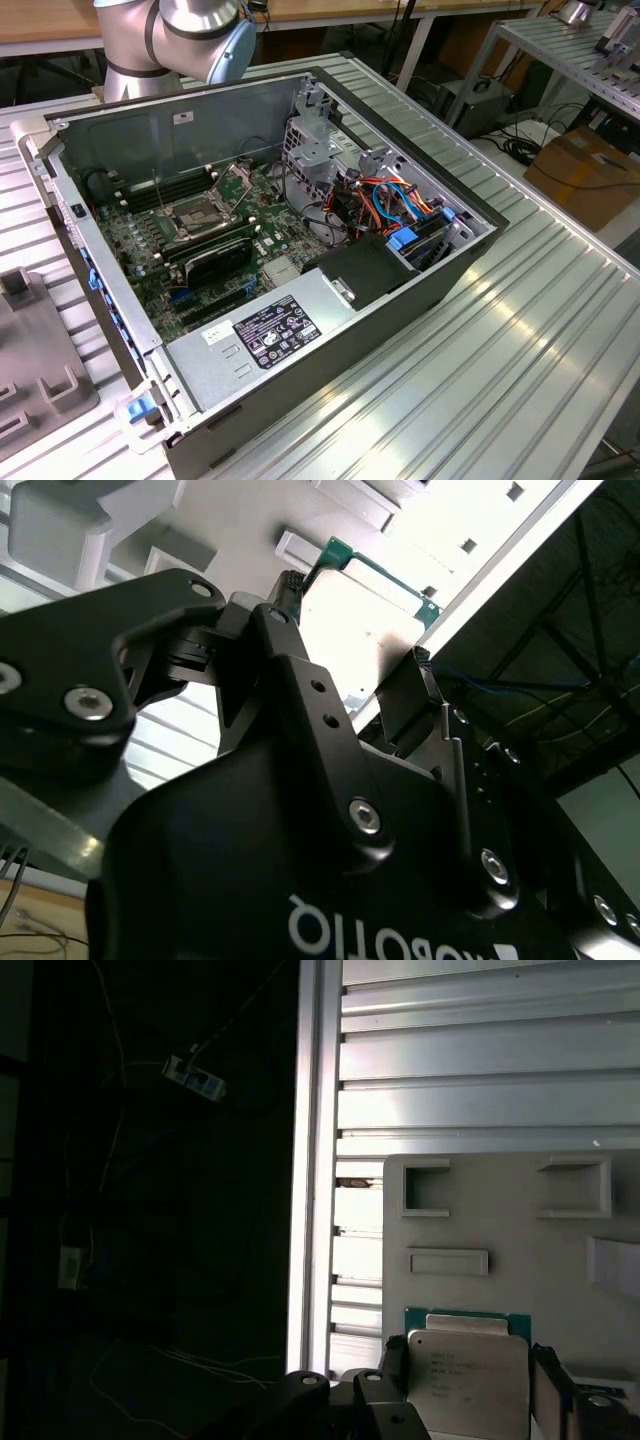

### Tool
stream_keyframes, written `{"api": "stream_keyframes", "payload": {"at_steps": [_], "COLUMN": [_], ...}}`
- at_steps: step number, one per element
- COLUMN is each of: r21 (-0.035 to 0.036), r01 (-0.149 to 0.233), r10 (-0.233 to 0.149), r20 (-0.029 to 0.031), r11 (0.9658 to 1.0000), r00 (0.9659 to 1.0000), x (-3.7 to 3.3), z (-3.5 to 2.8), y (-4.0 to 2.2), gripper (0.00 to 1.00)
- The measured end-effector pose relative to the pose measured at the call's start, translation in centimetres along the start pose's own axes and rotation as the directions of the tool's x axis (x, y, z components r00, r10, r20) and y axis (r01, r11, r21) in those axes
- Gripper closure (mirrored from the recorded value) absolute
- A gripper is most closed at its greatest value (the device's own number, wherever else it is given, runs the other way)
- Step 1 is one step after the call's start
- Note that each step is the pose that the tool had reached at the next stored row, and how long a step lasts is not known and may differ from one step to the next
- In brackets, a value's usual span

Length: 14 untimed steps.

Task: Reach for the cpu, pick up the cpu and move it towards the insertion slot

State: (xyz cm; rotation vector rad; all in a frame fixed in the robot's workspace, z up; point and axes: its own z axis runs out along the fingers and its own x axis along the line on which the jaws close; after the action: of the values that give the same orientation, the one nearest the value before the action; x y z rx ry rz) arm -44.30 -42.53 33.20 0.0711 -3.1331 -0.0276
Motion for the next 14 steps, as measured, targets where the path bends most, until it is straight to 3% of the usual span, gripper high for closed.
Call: {"api": "stream_keyframes", "payload": {"at_steps": [14], "r21": [0.0], "r01": [0.0], "r10": [0.0], "r20": [-0.0025], "r11": [1.0], "r00": [1.0], "x": [0.01], "z": [-1.13], "y": [0.02], "gripper": [0.45]}}
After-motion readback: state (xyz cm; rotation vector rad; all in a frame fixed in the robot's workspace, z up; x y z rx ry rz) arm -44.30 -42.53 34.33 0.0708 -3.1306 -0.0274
